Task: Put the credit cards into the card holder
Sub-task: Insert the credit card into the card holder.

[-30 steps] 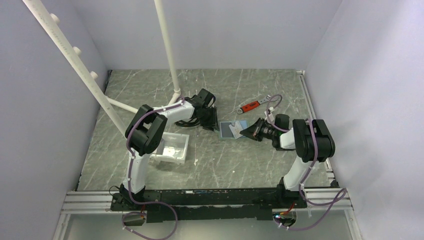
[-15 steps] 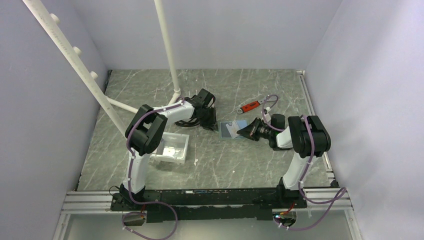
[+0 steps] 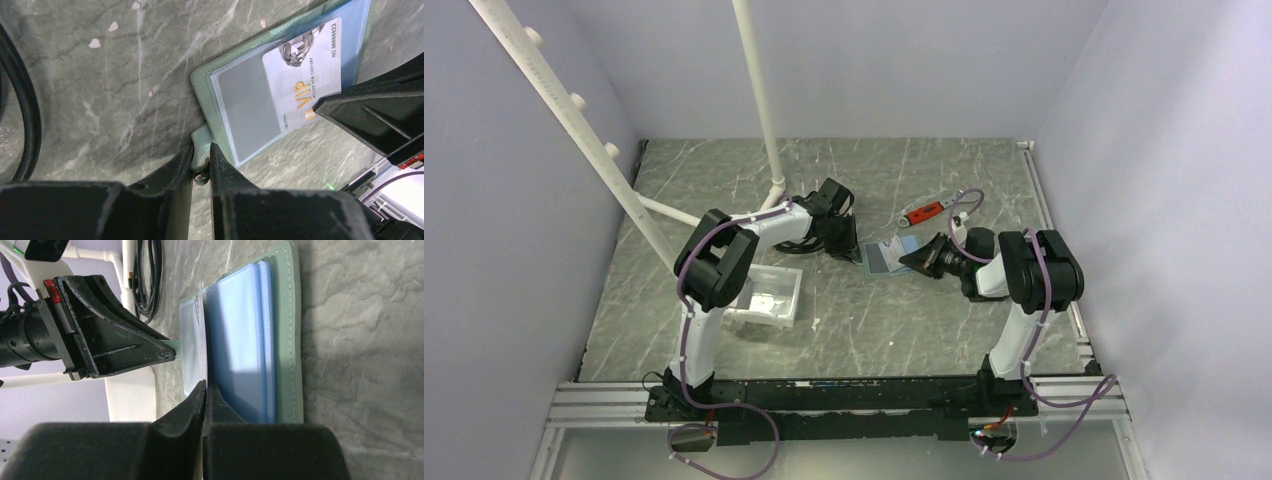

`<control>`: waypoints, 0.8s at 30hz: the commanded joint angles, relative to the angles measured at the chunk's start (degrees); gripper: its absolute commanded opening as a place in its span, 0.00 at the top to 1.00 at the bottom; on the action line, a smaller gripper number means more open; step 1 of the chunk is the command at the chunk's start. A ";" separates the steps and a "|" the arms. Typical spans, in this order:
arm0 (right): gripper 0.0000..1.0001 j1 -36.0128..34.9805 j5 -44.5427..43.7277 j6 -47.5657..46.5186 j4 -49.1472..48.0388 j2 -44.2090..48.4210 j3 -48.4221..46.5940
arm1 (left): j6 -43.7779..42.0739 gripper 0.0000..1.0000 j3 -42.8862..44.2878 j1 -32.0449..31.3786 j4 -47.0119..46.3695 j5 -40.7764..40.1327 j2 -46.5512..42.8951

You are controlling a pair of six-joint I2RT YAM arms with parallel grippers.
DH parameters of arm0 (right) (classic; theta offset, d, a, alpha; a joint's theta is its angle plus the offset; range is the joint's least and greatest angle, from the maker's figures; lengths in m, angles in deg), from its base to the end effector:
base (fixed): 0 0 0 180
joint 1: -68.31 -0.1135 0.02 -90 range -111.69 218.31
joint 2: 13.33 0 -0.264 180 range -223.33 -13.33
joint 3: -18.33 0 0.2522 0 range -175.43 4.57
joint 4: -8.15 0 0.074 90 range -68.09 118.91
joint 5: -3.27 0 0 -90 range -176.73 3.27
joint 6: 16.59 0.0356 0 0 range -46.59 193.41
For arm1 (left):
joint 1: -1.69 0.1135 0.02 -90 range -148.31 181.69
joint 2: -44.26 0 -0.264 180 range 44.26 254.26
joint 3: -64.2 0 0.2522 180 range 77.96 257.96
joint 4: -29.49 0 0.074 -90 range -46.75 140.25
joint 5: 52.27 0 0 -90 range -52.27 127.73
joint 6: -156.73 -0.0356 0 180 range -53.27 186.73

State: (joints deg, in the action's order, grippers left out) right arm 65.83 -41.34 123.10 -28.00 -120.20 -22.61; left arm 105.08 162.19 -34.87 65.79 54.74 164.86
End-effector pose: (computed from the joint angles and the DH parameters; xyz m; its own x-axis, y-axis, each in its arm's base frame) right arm 0.2840 0.0377 0.0867 -0.8149 0.5007 -0.2919 -0.0406 0.4530 0.8906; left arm 0.3496 -0.2722 0.1513 -0.9681 -0.0207 -0.2495 0.1151 0.8483 -0.5169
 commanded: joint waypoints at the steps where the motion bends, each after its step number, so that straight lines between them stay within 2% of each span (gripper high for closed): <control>1: 1.00 -1.14 -2.36 0.27 -4.69 -0.97 0.83 | 0.11 0.89 -1.78 -0.29 -0.10 0.19 -0.01; 8: 0.97 -2.75 -4.04 -2.22 -0.70 1.13 1.90 | -0.10 0.90 -1.78 -0.27 0.41 -0.19 -0.49; 11: 0.85 -2.77 -6.80 -5.94 5.84 4.06 1.93 | -0.33 0.90 -1.70 -0.27 0.92 -0.55 -0.55; 17: 0.56 -3.22 -13.89 -14.74 28.08 14.47 -0.60 | -0.92 0.91 -1.35 -0.03 1.64 -0.80 -0.69; 24: 0.47 -3.91 -17.74 -18.95 42.16 23.26 -4.82 | -1.22 0.92 -1.25 0.08 1.63 -0.39 -0.71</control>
State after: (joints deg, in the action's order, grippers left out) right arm 62.49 -53.93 109.41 1.77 -100.66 -23.42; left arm 105.25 161.79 -34.71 64.98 55.46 164.81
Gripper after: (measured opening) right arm 0.520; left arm 0.195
